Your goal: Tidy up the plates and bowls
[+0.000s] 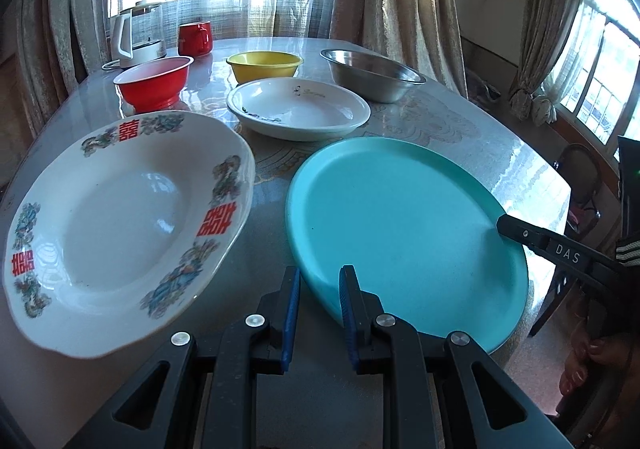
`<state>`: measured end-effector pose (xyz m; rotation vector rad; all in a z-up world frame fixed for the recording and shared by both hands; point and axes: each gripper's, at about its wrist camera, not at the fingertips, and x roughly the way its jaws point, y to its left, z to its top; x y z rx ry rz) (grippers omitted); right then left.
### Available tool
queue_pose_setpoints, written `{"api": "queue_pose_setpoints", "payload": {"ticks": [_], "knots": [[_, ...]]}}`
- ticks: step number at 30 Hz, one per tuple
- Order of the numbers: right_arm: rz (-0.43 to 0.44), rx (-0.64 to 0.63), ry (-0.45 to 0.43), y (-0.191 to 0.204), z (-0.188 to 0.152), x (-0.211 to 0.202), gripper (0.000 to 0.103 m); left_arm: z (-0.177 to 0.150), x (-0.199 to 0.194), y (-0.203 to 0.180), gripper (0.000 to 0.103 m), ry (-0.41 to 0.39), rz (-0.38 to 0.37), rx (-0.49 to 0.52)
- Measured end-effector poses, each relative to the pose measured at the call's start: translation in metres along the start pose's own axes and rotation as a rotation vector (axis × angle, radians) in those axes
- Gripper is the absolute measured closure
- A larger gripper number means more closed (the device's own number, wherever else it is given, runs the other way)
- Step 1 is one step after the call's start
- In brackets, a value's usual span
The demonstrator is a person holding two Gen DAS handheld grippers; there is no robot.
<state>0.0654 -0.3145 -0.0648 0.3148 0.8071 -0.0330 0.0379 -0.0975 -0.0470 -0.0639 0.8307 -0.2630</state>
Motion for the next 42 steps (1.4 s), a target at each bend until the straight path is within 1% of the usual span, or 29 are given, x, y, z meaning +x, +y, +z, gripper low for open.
{"api": "queue_pose_setpoints", "payload": {"ticks": [4,6,7,8,9,11,12,14,16,18,20,23,25,27,28,29,30,32,33,35,40,42], "knots": [[-0.007,-0.007,-0.003,0.006,-0.003,-0.001,0.088,-0.001,-0.002,0.005,0.081,0.012,-0.027,-0.011],[-0.005,0.008,0.001,0.007,-0.002,-0.001,0.08,-0.001,-0.006,0.006,0.079,0.016,-0.036,-0.007],[-0.02,0.017,0.0,0.007,-0.001,-0.003,0.078,-0.001,-0.01,0.007,0.078,0.013,-0.033,-0.001],[-0.031,0.021,-0.01,0.007,-0.001,-0.006,0.076,-0.002,-0.014,0.008,0.075,0.004,-0.033,0.003],[-0.037,0.022,-0.026,0.008,0.0,-0.01,0.073,-0.002,-0.019,0.01,0.069,-0.008,-0.032,0.004],[-0.042,0.021,-0.057,0.012,0.003,-0.019,0.07,-0.002,-0.028,0.014,0.061,-0.033,-0.024,-0.001],[-0.038,0.023,-0.066,0.014,0.004,-0.022,0.069,-0.001,-0.033,0.017,0.059,-0.046,-0.032,-0.004],[-0.013,0.03,-0.082,0.019,0.007,-0.029,0.068,-0.001,-0.039,0.022,0.059,-0.054,-0.058,-0.016],[0.013,0.028,-0.092,0.026,0.009,-0.032,0.066,-0.002,-0.044,0.025,0.056,-0.065,-0.072,-0.02],[0.044,0.02,-0.095,0.035,0.009,-0.034,0.064,-0.003,-0.052,0.027,0.042,-0.083,-0.093,-0.02],[0.07,0.003,-0.093,0.045,0.01,-0.035,0.064,-0.003,-0.06,0.029,0.033,-0.109,-0.114,-0.019],[0.101,-0.031,-0.086,0.062,0.007,-0.033,0.064,-0.005,-0.071,0.033,0.029,-0.135,-0.154,-0.018],[0.114,-0.048,-0.073,0.073,0.006,-0.028,0.064,-0.005,-0.078,0.04,0.024,-0.165,-0.154,-0.028],[0.127,-0.063,-0.054,0.083,0.004,-0.023,0.064,-0.004,-0.086,0.052,0.018,-0.209,-0.136,-0.054],[0.135,-0.072,-0.042,0.088,0.003,-0.02,0.064,-0.003,-0.09,0.059,0.017,-0.233,-0.117,-0.075],[0.142,-0.082,-0.033,0.093,0.002,-0.018,0.063,-0.001,-0.094,0.068,0.013,-0.258,-0.096,-0.099],[0.148,-0.094,-0.025,0.099,0.002,-0.017,0.061,0.0,-0.096,0.076,0.009,-0.28,-0.072,-0.126],[0.157,-0.119,-0.021,0.111,0.001,-0.014,0.055,0.004,-0.099,0.095,0.007,-0.311,-0.014,-0.181],[0.161,-0.132,-0.022,0.117,0.0,-0.013,0.051,0.005,-0.1,0.103,0.006,-0.318,0.012,-0.205],[0.172,-0.152,-0.022,0.126,0.001,-0.012,0.049,0.009,-0.097,0.12,0.006,-0.311,0.055,-0.244],[0.225,-0.184,-0.041,0.151,0.004,-0.005,0.047,0.007,-0.087,0.157,0.006,-0.296,0.136,-0.34],[0.25,-0.187,-0.043,0.16,0.005,0.0,0.047,0.004,-0.085,0.171,0.004,-0.314,0.16,-0.379]]}}
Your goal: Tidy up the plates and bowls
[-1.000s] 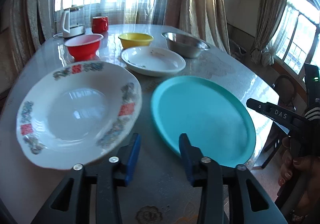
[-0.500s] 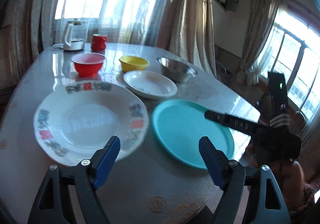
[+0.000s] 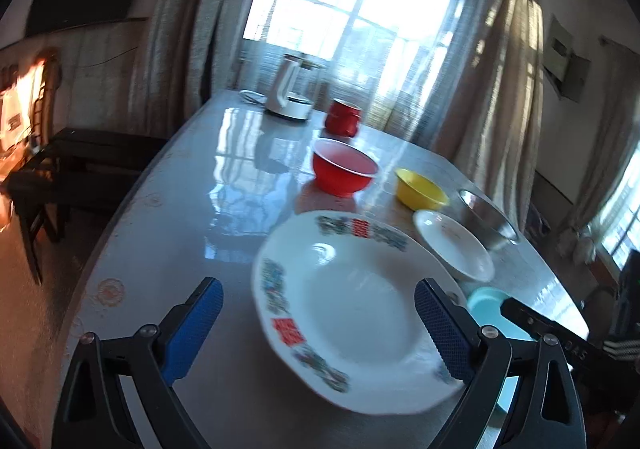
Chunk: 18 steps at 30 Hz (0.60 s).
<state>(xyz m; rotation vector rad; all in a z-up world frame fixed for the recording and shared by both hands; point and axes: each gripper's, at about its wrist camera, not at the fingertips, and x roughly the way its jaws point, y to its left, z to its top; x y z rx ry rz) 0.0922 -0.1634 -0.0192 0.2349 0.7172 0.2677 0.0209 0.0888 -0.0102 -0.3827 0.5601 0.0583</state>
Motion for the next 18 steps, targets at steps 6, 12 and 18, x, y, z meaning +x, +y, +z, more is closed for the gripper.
{"api": "queue_pose_setpoints", "payload": {"ticks": [6,12,18], "knots": [[0.055,-0.026,0.006,0.023,0.008,0.028,0.047,0.002,0.017,0.023,0.004,-0.006,0.029,-0.079],[0.095,-0.026,0.054,0.033,0.013,0.056,0.047,0.001,0.037,0.032,0.004,0.073,-0.021,-0.128],[0.132,-0.015,0.095,0.038,0.011,0.076,0.047,-0.004,0.049,0.031,0.008,0.14,-0.082,-0.168]]}}
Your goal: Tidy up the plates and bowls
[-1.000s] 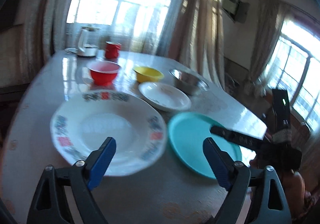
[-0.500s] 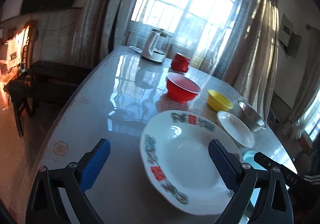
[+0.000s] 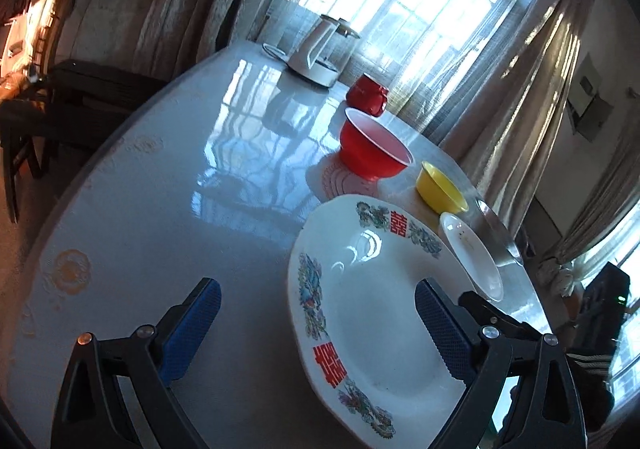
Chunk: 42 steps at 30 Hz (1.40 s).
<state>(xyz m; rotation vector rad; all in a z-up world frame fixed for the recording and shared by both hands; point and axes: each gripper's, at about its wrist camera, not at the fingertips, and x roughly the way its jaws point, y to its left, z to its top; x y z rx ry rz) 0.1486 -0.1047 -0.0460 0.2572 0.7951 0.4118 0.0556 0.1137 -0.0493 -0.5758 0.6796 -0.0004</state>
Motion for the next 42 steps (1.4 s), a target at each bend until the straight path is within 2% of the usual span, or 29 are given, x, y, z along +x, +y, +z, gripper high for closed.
{"api": "queue_pose_setpoints", "payload": {"ticks": [3,5,7,9,11,12,25,29,42], "knots": [[0.012,0.002,0.02,0.002,-0.001,0.008,0.048,-0.002,0.005,-0.004,0.016,0.033,-0.014,0.009],[0.028,0.004,0.035,0.003,-0.002,0.013,0.053,-0.001,0.006,-0.005,0.02,0.036,-0.02,0.008],[0.035,0.009,0.048,0.004,-0.003,0.017,0.053,0.0,0.007,-0.004,0.024,0.04,-0.021,0.009],[0.046,0.02,0.052,0.003,-0.003,0.017,0.053,0.0,0.011,-0.006,0.044,0.061,-0.027,0.019],[0.051,0.022,0.058,0.003,-0.002,0.019,0.054,0.0,0.014,-0.009,0.05,0.075,-0.031,0.031],[0.049,0.019,0.059,0.003,-0.003,0.019,0.054,0.0,0.017,-0.009,0.059,0.098,-0.048,0.034],[0.097,0.059,0.056,-0.005,-0.005,0.015,0.063,0.0,0.015,-0.004,0.06,0.089,-0.073,0.018],[0.089,0.026,0.035,0.0,-0.009,0.006,0.067,0.001,0.014,-0.004,0.06,0.082,-0.08,0.022],[0.061,-0.072,-0.007,0.012,-0.012,-0.016,0.069,-0.002,0.008,-0.016,0.06,0.075,-0.129,0.083]]}}
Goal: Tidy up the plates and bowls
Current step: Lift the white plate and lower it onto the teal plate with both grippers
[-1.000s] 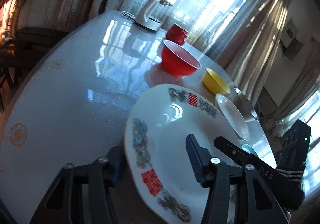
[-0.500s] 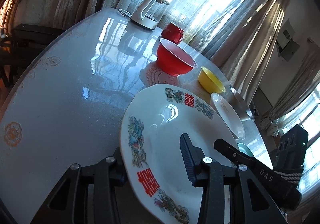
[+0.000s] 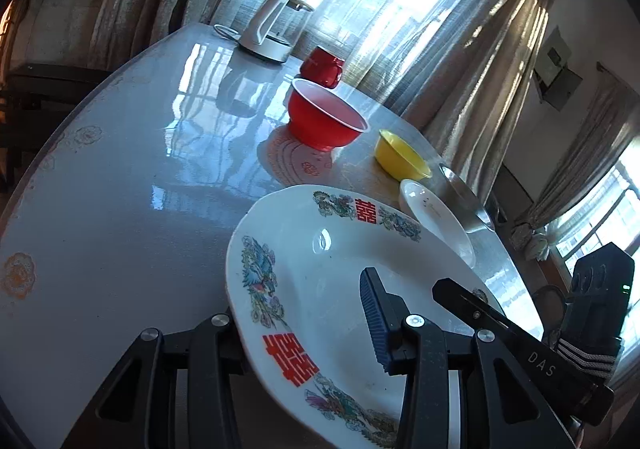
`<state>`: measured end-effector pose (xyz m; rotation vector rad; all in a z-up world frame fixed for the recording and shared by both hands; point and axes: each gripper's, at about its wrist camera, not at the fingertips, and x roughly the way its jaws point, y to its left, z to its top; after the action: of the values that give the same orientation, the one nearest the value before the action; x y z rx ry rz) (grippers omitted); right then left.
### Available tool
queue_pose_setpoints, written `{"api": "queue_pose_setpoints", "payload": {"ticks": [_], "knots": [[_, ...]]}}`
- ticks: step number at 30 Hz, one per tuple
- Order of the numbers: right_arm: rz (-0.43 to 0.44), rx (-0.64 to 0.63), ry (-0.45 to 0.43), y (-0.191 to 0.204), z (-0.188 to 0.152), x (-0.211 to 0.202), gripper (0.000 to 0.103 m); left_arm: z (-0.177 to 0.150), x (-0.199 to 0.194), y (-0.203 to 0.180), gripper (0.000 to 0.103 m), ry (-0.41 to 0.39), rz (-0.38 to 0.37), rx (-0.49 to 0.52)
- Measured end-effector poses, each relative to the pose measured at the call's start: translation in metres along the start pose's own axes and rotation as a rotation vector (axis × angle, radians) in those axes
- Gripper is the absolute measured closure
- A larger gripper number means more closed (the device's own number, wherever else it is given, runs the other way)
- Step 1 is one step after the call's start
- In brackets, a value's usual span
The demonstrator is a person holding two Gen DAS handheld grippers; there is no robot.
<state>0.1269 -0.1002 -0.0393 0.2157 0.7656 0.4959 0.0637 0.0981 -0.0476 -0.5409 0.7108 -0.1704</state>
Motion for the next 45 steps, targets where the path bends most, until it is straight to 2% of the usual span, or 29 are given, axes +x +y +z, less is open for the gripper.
{"api": "queue_pose_setpoints", "payload": {"ticks": [14,21,25,29,37,45], "knots": [[-0.019,-0.026,-0.055,0.0,-0.005,-0.034,0.069,-0.006,-0.008,-0.025,0.06,-0.016,-0.081,0.113],[-0.025,0.006,-0.081,-0.014,-0.009,-0.057,0.069,-0.019,-0.013,-0.06,0.06,-0.051,-0.056,0.254],[-0.039,0.021,-0.104,-0.024,-0.012,-0.076,0.069,-0.023,-0.01,-0.076,0.06,-0.026,-0.09,0.254],[-0.062,0.051,-0.119,-0.041,-0.018,-0.094,0.069,-0.031,-0.004,-0.099,0.06,-0.017,-0.098,0.312],[-0.122,0.13,-0.136,-0.076,-0.034,-0.12,0.069,-0.05,0.018,-0.138,0.06,0.064,-0.129,0.364],[-0.164,0.195,-0.152,-0.107,-0.045,-0.134,0.069,-0.066,0.043,-0.171,0.059,0.13,-0.115,0.417]]}}
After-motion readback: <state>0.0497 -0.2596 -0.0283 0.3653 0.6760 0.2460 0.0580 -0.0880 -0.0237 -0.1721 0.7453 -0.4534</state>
